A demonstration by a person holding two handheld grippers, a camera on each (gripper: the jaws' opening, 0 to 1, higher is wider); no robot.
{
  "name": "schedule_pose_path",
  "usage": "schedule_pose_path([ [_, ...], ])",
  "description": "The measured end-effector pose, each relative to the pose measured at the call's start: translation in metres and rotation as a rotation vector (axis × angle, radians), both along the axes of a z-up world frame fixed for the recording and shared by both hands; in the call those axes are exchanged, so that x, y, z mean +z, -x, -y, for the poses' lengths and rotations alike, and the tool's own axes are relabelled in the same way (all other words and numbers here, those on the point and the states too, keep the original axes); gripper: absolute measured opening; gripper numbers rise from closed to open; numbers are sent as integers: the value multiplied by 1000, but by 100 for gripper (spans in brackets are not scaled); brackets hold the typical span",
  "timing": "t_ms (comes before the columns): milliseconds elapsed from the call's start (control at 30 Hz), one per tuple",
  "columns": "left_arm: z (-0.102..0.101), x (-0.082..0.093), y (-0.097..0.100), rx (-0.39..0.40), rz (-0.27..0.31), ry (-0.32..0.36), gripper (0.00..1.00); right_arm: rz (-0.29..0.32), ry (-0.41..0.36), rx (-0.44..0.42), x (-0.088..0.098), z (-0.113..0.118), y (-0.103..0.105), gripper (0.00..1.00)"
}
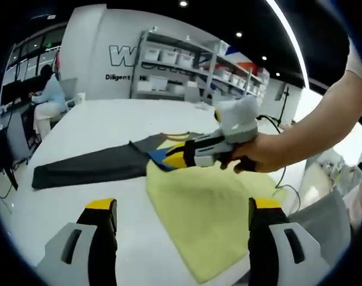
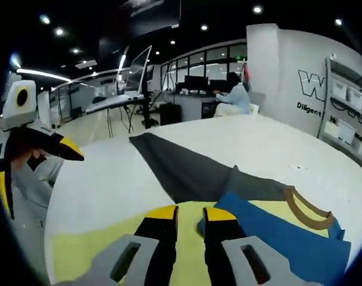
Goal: Fold the garment on the visible template until the final outline fits inside the template.
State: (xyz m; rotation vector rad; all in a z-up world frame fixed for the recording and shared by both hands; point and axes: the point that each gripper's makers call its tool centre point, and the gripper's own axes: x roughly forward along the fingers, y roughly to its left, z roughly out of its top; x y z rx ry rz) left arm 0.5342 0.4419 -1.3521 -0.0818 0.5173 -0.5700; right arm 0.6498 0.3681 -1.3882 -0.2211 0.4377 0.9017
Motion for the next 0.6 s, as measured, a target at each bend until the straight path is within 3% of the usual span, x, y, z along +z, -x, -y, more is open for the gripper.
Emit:
schedule_pose_path([
  [600, -136, -29, -87, 354, -86, 75, 79, 24, -45, -45, 32, 52, 15, 25],
])
